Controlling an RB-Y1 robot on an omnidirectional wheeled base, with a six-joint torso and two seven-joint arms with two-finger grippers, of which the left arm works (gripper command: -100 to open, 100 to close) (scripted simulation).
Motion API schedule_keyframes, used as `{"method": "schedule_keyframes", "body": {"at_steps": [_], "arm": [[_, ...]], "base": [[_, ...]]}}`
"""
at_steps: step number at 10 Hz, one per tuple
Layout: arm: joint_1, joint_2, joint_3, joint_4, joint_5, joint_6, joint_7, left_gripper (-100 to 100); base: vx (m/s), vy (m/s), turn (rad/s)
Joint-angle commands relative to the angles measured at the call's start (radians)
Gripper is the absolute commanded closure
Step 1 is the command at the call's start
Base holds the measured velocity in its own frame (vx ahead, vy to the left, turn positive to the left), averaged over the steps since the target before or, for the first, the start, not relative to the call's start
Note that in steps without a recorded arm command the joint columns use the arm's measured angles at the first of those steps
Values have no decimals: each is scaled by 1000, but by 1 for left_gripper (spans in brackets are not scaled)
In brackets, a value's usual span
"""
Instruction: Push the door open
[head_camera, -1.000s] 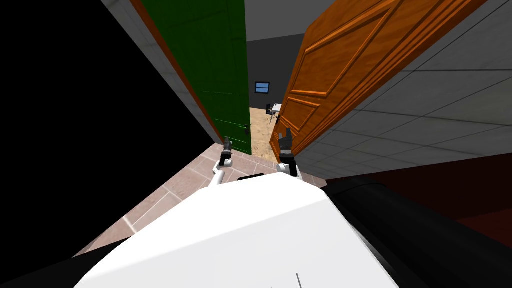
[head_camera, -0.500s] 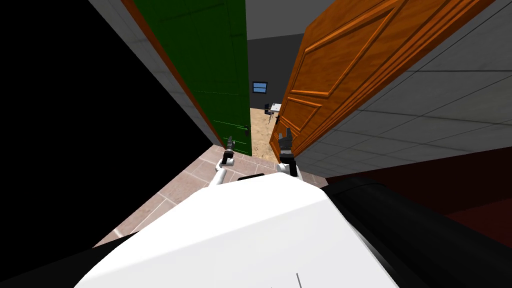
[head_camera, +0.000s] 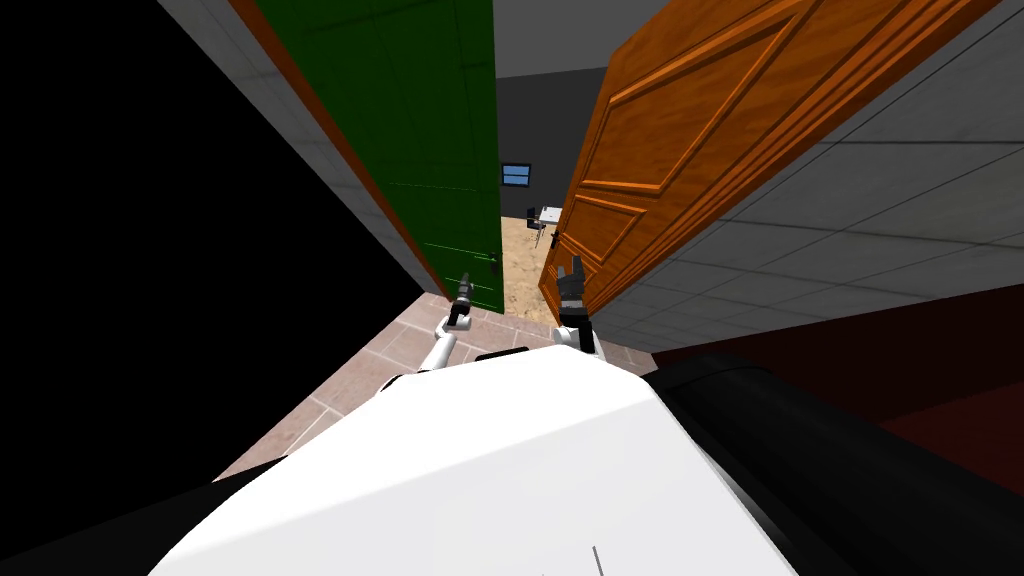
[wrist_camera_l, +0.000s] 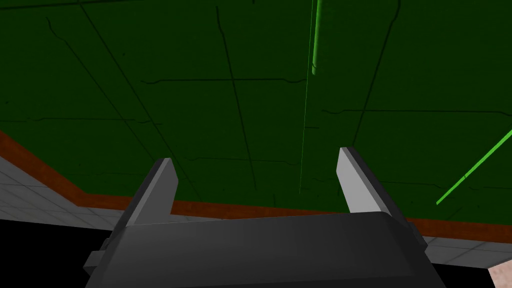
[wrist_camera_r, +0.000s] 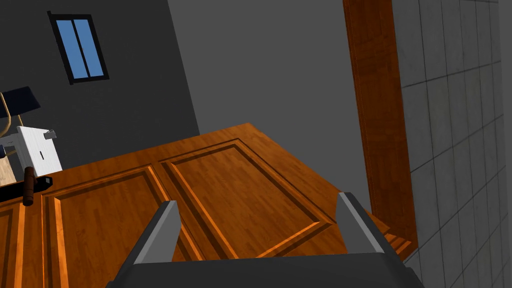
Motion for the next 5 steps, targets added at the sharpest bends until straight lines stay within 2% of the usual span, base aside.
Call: {"method": "schedule_keyframes", "body": {"at_steps": [1, 2, 3, 5], "arm": [[-22, -4, -5, 36, -3, 0, 4, -100], [-36, -8, -8, 58, -5, -1, 5, -100], [-63, -15, -14, 103, -8, -1, 8, -100], [-88, -22, -20, 145, -11, -1, 11, -100]], "base": [[63, 69, -72], [74, 72, -66], [98, 99, -102], [89, 99, -78]]}}
